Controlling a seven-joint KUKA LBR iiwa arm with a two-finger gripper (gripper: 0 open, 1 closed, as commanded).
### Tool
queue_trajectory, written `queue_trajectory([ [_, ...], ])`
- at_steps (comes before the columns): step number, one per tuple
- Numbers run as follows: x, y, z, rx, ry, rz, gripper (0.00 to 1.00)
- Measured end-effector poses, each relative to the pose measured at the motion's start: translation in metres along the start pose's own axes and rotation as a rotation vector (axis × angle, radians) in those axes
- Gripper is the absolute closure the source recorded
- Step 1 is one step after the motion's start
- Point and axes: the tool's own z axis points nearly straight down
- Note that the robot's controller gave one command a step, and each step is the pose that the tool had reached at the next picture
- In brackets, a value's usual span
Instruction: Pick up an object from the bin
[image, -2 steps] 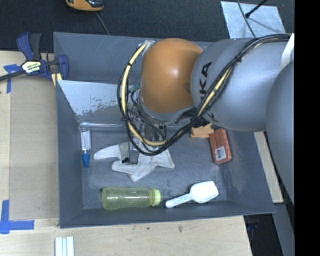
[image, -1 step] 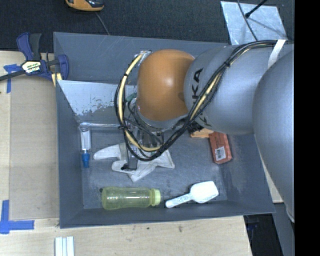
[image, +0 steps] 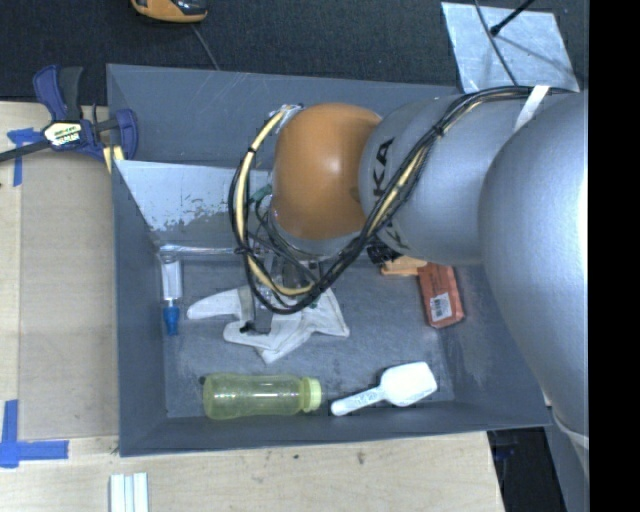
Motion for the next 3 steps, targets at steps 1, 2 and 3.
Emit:
queue_trajectory([
  [1,-0.001,0.000,0.041,0.002,0.005,0.044,0.00],
  [2,-0.003,-0.010,0.074,0.000,0.007,-0.028,1.00],
  [3,-0.003,-0.010,0.074,0.000,0.007,-0.027,1.00],
])
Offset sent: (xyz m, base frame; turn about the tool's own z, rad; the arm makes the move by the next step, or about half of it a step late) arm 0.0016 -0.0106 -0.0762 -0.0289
